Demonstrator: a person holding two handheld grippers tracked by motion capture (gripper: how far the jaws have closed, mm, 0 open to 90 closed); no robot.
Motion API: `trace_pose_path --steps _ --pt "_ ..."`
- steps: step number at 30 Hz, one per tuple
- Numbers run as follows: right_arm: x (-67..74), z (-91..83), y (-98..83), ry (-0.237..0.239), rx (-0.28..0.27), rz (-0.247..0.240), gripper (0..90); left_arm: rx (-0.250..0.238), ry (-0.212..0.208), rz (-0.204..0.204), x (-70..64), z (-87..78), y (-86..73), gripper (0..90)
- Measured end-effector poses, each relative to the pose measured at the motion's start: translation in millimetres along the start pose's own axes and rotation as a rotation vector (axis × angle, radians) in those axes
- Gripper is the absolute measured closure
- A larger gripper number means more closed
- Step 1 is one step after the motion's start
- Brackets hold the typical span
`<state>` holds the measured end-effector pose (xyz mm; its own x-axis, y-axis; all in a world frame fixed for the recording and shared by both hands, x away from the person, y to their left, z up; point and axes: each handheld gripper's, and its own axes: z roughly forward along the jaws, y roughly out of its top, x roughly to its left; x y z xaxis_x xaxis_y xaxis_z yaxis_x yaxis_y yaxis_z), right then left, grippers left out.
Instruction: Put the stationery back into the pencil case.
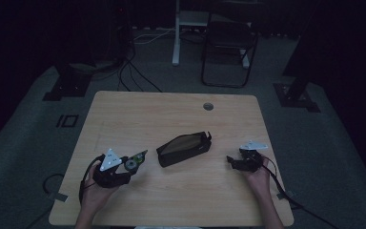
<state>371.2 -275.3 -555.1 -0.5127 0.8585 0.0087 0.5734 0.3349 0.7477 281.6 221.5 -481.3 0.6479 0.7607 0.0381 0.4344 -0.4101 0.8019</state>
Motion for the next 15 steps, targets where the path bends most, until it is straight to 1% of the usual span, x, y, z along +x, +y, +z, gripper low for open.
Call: trace_pose_path --steps 15 --pt "0.0 0.0 0.0 0.0 0.0 0.0 27.7 -0.019 0.0 0.023 -0.4 -2.1 11.8 41.6"
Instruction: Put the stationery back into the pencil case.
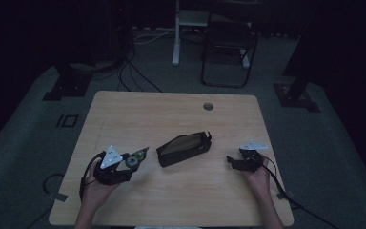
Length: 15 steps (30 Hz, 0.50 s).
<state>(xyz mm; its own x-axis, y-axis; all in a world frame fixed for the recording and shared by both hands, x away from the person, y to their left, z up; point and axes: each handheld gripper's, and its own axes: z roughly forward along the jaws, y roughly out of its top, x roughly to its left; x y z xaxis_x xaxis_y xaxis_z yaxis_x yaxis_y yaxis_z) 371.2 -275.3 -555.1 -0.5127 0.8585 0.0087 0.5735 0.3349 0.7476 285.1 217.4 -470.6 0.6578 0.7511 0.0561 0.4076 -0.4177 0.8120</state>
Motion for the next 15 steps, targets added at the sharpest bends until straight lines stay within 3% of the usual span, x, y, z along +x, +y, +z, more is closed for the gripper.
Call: trace_pose_path --steps 15 --pt "0.0 0.0 0.0 0.0 0.0 0.0 27.6 -0.018 -0.003 0.019 -0.7 -0.9 11.6 41.5"
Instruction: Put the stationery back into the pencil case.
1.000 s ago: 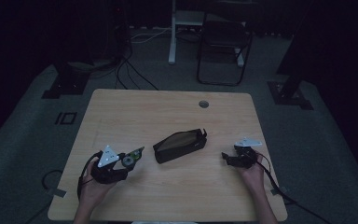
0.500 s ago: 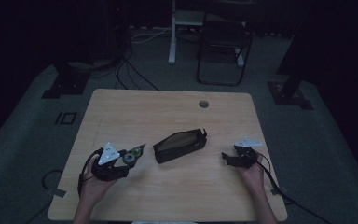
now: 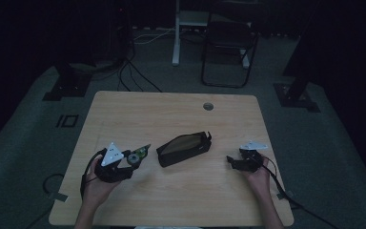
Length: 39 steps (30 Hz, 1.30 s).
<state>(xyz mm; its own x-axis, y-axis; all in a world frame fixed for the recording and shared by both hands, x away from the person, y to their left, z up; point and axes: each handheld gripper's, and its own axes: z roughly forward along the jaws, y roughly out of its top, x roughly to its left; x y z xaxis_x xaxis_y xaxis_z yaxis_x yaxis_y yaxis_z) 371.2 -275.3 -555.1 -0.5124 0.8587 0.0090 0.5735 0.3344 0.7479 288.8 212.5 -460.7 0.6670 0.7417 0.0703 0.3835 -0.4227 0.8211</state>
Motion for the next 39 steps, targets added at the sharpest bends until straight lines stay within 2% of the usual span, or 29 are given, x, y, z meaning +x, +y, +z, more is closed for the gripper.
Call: trace_pose_path --steps 18,39 --pt "0.0 0.0 0.0 0.0 0.0 0.0 27.6 -0.015 -0.012 0.034 -3.5 4.9 16.1 41.6" --pt "-0.3 0.0 0.0 0.001 0.0 -0.001 27.6 -0.031 -0.032 0.045 -6.4 14.4 26.7 41.5"
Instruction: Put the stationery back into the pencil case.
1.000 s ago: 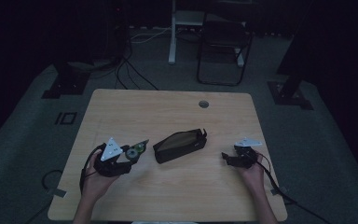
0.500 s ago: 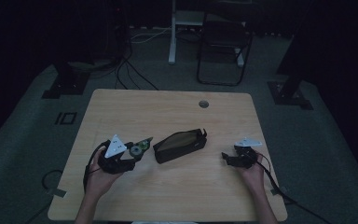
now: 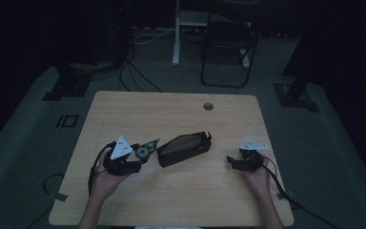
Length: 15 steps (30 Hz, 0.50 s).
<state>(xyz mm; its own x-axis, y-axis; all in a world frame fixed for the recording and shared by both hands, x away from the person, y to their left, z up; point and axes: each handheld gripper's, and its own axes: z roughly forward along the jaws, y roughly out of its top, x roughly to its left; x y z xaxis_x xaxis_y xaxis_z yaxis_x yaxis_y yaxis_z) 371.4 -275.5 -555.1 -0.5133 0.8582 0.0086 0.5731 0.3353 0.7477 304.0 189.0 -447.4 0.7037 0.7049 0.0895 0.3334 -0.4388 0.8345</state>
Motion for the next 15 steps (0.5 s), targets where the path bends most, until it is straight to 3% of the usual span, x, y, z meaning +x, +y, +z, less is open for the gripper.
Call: trace_pose_path --steps 15 --pt "-0.1 0.0 0.0 0.0 0.0 0.0 27.7 -0.01 -0.011 0.016 -1.8 9.1 11.2 41.6"
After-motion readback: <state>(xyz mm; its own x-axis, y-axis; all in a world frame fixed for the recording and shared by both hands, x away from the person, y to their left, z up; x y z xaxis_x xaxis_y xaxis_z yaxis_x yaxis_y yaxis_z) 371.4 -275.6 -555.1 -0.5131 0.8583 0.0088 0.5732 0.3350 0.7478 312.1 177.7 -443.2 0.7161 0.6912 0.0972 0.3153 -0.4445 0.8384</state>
